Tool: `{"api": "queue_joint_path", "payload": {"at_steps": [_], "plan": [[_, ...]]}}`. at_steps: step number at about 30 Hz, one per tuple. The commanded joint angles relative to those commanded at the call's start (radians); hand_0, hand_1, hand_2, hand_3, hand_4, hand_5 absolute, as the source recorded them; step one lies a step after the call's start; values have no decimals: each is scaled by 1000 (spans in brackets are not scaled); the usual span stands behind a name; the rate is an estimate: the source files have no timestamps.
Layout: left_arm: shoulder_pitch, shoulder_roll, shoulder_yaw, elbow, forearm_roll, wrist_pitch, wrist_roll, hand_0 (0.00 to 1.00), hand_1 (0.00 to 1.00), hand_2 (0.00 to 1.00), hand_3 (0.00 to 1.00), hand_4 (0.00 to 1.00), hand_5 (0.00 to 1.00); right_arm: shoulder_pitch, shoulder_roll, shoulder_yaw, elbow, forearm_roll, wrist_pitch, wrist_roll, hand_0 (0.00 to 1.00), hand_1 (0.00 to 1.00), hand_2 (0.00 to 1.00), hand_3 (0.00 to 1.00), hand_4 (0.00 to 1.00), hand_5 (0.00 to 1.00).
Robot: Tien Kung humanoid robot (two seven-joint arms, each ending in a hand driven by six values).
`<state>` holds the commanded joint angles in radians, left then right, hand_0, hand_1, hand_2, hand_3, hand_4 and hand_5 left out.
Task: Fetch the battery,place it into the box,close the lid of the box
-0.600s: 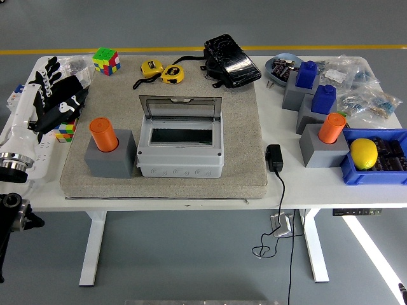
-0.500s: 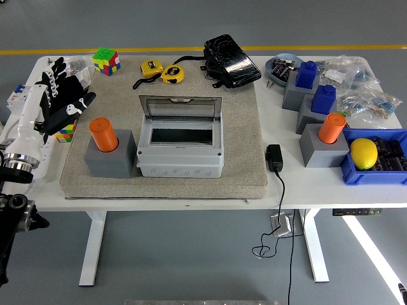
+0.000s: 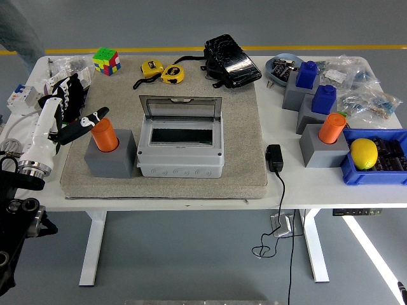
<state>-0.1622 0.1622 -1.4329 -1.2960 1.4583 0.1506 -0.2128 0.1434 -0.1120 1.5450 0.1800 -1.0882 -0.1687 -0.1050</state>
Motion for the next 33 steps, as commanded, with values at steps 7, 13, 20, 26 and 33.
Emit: {"api": "queue_joint_path", "payload": {"at_steps": [7, 13, 20, 26, 33], "plan": [[-1, -9, 5, 12, -10, 3, -4, 951, 998, 998, 998, 998, 358, 1, 1, -1, 0, 2, -1, 2, 820, 759, 734, 794, 998, 964], [-3, -17, -10, 35, -62, -28, -14, 961, 998, 998, 998, 998, 396, 2, 1, -4, 0, 4, 0, 2, 821, 759, 734, 794, 998, 964], [8, -24, 0, 72, -175, -132, -10, 972, 998, 998, 998, 998, 424, -2, -2, -10, 0, 2, -1, -1, 820, 759, 734, 794, 998, 967], [8, -34, 9, 81, -205, -116, -38, 976, 998, 998, 998, 998, 429, -1, -3, -16, 0, 2, -2, -3, 820, 759, 734, 794, 998, 969], [3, -42, 34, 95, -287, -39, -121, 910, 998, 998, 998, 998, 424, -4, -5, -19, 0, 2, -3, -5, 820, 759, 734, 793, 998, 970]]}}
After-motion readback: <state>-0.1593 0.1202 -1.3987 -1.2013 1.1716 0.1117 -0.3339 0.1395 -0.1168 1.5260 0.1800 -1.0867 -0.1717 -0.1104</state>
